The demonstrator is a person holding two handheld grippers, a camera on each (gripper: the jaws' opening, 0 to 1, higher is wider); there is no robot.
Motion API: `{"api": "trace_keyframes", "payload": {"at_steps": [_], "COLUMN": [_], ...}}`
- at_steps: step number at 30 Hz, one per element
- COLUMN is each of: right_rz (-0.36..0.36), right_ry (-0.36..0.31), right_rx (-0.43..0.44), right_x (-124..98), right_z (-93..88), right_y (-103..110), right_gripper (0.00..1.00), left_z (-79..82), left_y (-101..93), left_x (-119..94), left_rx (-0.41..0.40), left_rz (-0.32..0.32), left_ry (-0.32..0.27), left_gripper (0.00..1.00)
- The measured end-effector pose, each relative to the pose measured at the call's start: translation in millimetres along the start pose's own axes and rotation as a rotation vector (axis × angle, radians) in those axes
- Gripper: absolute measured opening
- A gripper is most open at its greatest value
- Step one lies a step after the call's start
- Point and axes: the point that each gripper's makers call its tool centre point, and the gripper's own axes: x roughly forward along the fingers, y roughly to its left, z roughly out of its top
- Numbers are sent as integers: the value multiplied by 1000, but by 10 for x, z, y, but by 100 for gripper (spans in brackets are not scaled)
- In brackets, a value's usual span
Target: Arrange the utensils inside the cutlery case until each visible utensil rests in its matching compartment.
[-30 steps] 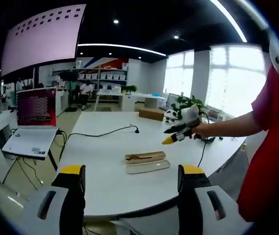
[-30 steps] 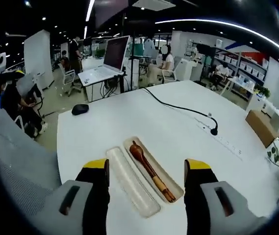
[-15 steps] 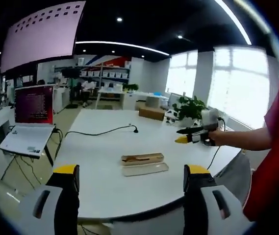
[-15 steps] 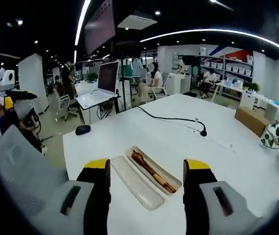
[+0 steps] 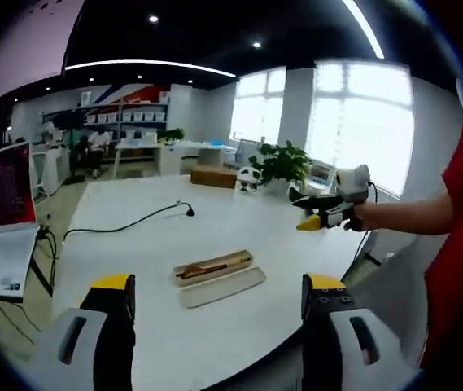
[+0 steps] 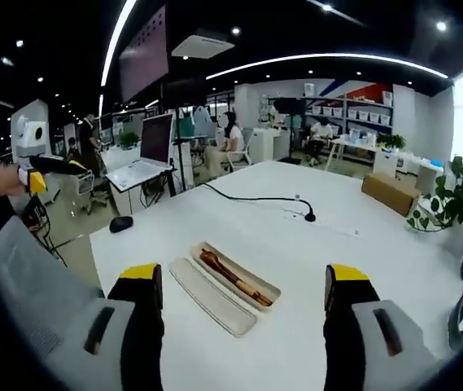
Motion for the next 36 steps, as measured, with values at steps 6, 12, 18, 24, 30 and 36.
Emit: {"api": "trace_keyframes", "payload": {"at_steps": [6, 12, 18, 24, 30, 36], "right_rz": [-48, -63, -26, 29, 52, 58], "right_ry": [122, 155, 175, 238, 280, 266], "right_rx": [-72, -26, -35, -66, -89, -52], "right_x": [-32, 26, 226, 398, 552, 586], "right_z": [-306, -507, -634, -899, -1033, -1054], "right_y": [-78, -116, -72, 74, 138, 118], "right_gripper": [71, 69, 67, 65, 61, 60], "left_z": [-251, -551, -761, -1007, -1097, -1146], "left_y": [143, 453, 587, 610, 446, 430], "left_x": [390, 866, 1048, 1225, 1413, 1530], "left_rx": [25, 85, 86, 55, 137, 197], "left_rz": [-96, -63, -48, -51, -149, -154], "left_ry": [57, 105, 100, 175, 195, 208], "left_gripper": [84, 83, 74, 80, 75, 70]}}
